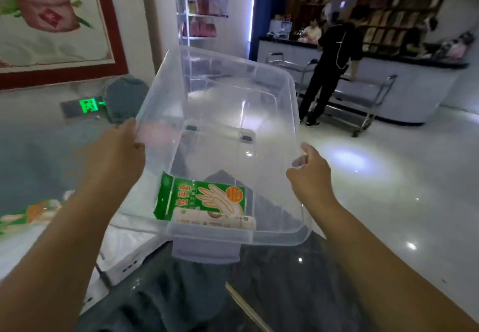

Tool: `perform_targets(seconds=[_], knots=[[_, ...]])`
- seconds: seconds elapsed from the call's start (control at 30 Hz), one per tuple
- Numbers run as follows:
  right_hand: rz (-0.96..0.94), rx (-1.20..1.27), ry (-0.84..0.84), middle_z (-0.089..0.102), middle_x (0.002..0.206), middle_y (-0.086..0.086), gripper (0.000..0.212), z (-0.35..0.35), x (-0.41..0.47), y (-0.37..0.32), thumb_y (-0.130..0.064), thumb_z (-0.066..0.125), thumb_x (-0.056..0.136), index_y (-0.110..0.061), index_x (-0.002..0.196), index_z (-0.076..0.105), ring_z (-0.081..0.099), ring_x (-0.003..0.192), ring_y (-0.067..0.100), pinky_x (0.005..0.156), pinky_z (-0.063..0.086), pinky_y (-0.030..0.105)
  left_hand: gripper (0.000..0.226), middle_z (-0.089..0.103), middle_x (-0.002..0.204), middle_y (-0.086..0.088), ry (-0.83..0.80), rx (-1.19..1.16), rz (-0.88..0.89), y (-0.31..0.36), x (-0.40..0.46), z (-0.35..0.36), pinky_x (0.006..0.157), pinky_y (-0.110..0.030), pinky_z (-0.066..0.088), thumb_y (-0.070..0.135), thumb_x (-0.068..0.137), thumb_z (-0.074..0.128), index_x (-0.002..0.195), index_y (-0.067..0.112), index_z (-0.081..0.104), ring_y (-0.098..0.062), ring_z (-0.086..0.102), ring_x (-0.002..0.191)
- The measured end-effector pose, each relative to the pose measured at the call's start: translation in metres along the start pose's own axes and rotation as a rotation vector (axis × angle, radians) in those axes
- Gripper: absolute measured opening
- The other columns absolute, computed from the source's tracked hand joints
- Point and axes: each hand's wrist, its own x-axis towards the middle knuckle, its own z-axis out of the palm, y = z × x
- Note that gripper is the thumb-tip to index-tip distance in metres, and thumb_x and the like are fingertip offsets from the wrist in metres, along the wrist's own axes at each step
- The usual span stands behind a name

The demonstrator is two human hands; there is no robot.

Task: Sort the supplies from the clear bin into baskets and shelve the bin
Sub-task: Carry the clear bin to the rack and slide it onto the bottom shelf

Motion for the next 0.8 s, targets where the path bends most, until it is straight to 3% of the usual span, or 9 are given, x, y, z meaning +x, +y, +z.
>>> perform_targets(seconds=[0.17,0.33,0.53,0.63,0.8], knots=[[0.115,-0.043,0.070,0.055,0.100,0.002,0.066,-0.055,0.039,0.060,-0.002,0.062,0.081,-0.019,0.139,0.036,0.055,0.084,0.015,0.054,0.038,0.012,0.029,0.061,0.108,-0.025,-0.103,-0.045,0.055,0.076,0.014,0.075,0.080,-0.048,0.046,0.009,0.086,0.047,0.114,0.012,0.055,-0.045,0.058,0.092],[0.212,-0.133,0.132,0.055,0.093,-0.003,0.058,-0.082,0.077,0.120,-0.004,0.062,0.084,-0.017,0.136,0.040,0.055,0.082,0.014,0.064,0.044,0.018,0.032,0.064,0.100,-0.023,-0.218,-0.099,0.101,0.125,0.028,0.163,0.067,-0.039,0.044,0.008,0.086,0.050,0.118,0.009,0.054,-0.035,0.056,0.075],[0.335,-0.222,0.133,0.053,0.103,0.001,0.051,-0.088,0.159,0.191,-0.007,0.061,0.087,-0.016,0.133,0.042,0.055,0.092,0.018,0.088,0.051,0.032,0.037,0.059,0.116,-0.022,-0.435,-0.163,0.091,0.159,0.073,0.306,0.085,-0.043,0.044,0.009,0.087,0.051,0.124,0.007,0.048,-0.041,0.055,0.103],[0.386,-0.269,0.102,0.053,0.103,0.000,0.050,-0.081,0.216,0.227,-0.007,0.061,0.087,-0.015,0.133,0.042,0.054,0.090,0.016,0.084,0.047,0.026,0.039,0.059,0.117,-0.020,-0.550,-0.206,0.045,0.172,0.102,0.378,0.089,-0.041,0.042,0.010,0.086,0.053,0.125,0.006,0.048,-0.039,0.055,0.106],[0.483,-0.330,0.028,0.051,0.097,-0.004,0.050,-0.066,0.308,0.278,-0.006,0.061,0.085,-0.014,0.132,0.044,0.053,0.085,0.012,0.080,0.045,0.024,0.016,0.057,0.082,-0.005,-0.710,-0.196,-0.003,0.188,0.148,0.478,0.064,-0.030,0.036,0.010,0.081,0.054,0.097,0.008,0.057,-0.022,0.051,0.072]])
